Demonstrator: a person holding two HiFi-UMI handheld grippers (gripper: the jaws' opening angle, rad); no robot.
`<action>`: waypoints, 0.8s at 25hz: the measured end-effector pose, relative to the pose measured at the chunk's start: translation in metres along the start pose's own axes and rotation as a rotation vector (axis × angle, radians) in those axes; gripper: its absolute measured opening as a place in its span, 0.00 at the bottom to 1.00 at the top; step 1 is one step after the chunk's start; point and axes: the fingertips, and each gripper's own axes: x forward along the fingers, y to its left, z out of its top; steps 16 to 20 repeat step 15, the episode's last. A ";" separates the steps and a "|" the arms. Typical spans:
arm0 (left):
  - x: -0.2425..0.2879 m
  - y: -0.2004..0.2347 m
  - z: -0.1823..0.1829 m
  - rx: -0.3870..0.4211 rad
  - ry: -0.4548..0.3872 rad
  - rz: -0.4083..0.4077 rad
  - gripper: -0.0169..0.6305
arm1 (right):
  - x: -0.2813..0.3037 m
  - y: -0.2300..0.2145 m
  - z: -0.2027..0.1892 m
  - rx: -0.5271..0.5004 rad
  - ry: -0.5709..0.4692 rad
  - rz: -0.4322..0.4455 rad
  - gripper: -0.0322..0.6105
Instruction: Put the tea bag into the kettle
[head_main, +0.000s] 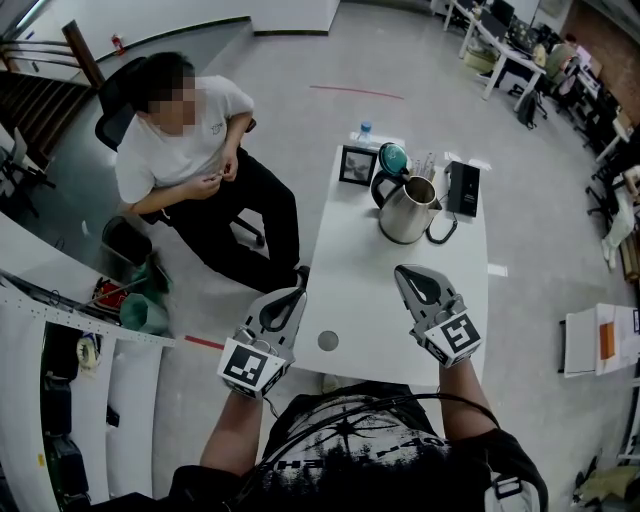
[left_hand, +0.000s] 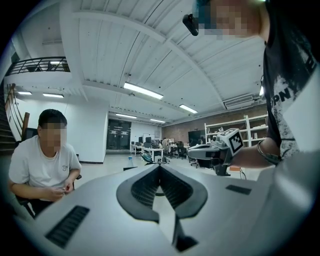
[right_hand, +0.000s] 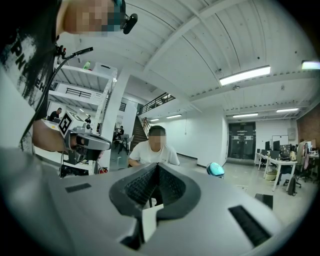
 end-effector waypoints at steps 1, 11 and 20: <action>-0.001 0.001 0.002 -0.006 0.000 0.002 0.04 | 0.000 0.000 0.000 0.010 -0.004 0.003 0.07; -0.003 -0.004 0.001 0.000 -0.010 -0.004 0.04 | 0.005 0.002 0.008 0.009 -0.028 0.012 0.07; -0.003 -0.003 0.000 -0.013 0.010 0.010 0.04 | 0.006 0.007 0.015 0.013 -0.042 0.026 0.06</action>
